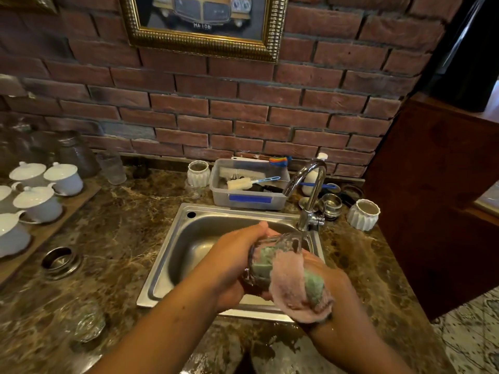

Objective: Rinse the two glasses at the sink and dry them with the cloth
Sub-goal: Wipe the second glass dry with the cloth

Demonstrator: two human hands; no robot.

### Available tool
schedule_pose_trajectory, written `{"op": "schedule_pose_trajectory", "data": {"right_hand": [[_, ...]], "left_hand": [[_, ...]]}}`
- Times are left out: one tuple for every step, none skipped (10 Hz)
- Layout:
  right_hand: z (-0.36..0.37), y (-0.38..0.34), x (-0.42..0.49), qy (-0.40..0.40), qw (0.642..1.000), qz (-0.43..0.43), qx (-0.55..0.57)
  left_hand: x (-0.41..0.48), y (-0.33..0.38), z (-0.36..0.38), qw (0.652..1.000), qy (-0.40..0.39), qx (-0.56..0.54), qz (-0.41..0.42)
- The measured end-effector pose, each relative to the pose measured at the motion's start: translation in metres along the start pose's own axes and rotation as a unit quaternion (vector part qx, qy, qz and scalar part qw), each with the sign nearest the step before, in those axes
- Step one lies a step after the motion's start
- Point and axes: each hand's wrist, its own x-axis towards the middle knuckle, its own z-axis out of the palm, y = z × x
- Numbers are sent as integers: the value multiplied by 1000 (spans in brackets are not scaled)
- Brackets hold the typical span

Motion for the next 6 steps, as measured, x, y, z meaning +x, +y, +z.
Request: {"op": "schedule_pose_trajectory", "data": {"right_hand": [[11, 0, 2, 35, 999, -33, -10], [13, 5, -20, 191, 979, 7, 67], [9, -22, 6, 44, 959, 105, 258], [9, -10, 18, 70, 876, 234, 416], [8, -2, 19, 32, 828, 271, 489], [13, 0, 17, 77, 887, 223, 398]], "left_hand": [[2, -1, 4, 1000, 17, -18, 15], [1, -4, 14, 986, 72, 36, 148], [4, -16, 13, 920, 105, 178, 332], [15, -31, -5, 780, 87, 341, 517], [25, -41, -18, 732, 43, 391, 557], [19, -43, -9, 852, 66, 279, 438]]}}
